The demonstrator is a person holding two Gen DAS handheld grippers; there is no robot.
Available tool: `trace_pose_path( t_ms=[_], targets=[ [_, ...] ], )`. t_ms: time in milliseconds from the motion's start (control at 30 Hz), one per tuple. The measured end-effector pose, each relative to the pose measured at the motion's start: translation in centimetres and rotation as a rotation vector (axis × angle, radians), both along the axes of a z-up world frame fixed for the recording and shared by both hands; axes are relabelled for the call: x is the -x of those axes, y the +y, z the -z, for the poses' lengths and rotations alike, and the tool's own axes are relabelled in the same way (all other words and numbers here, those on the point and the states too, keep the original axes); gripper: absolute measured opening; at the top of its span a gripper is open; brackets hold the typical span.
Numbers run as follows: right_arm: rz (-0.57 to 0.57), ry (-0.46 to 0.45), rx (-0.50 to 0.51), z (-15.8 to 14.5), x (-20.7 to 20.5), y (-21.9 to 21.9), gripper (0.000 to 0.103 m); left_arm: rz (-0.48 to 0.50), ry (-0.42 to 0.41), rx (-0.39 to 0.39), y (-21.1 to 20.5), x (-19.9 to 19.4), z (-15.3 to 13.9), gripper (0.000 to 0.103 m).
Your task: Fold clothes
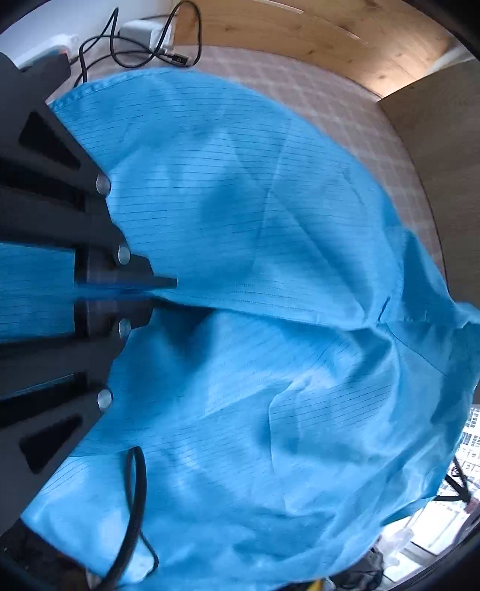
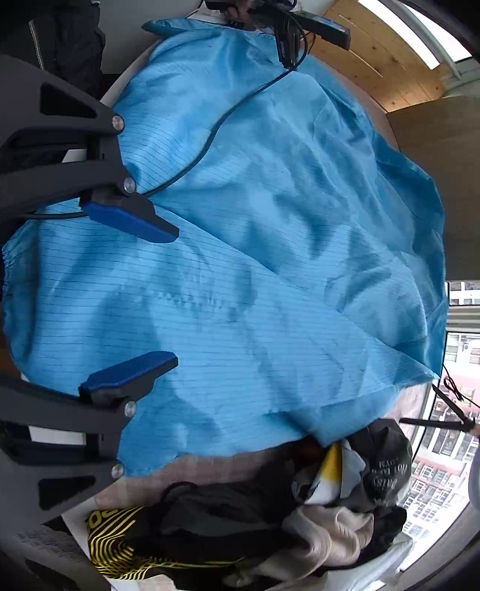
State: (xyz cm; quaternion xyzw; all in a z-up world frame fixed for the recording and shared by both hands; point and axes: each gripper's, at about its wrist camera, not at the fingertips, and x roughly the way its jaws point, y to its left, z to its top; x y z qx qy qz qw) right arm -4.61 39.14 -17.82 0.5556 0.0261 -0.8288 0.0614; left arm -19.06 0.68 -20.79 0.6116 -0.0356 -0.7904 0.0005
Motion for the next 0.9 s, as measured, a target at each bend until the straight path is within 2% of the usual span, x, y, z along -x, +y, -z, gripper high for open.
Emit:
trace_pose_path(
  t_ms=[100, 267, 400, 433, 467, 500, 667, 767, 900],
  targets=[
    [0.046, 0.017, 0.003, -1.0, -0.9, 1.5, 0.06, -0.001, 0.04, 0.039, -1.7, -0.1, -2.0, 0.001],
    [0.081, 0.009, 0.027, -1.9, -3.6, 3.7, 0.06, -0.101, 0.102, 0.069, -7.2, -0.1, -6.0, 0.001],
    [0.016, -0.007, 0.036, -1.4, -6.0, 2.1, 0.06, -0.074, 0.156, 0.066, -9.6, -2.6, -8.9, 0.008],
    [0.014, -0.019, 0.042, -0.9, -6.3, 1.6, 0.06, -0.064, 0.166, 0.078, -9.8, -2.9, -9.0, 0.014],
    [0.012, -0.03, 0.048, -0.4, -6.5, 1.2, 0.06, -0.062, 0.164, 0.094, -10.3, -2.6, -8.6, 0.019],
    [0.009, -0.041, 0.055, 0.1, -6.8, 0.7, 0.06, -0.063, 0.155, 0.118, -10.9, -2.8, -8.4, 0.03],
    [-0.029, -0.1, 0.113, 2.9, -6.6, -2.0, 0.06, -0.055, 0.083, 0.151, -11.9, -4.1, -8.4, 0.032],
    [-0.09, -0.114, 0.058, 4.1, -6.2, -4.0, 0.06, -0.081, 0.08, 0.118, -12.1, -4.6, -8.9, 0.032],
    [-0.139, -0.105, -0.081, 5.1, -6.2, -5.2, 0.06, -0.028, 0.116, 0.095, -10.0, -5.7, -10.3, 0.031]
  ],
)
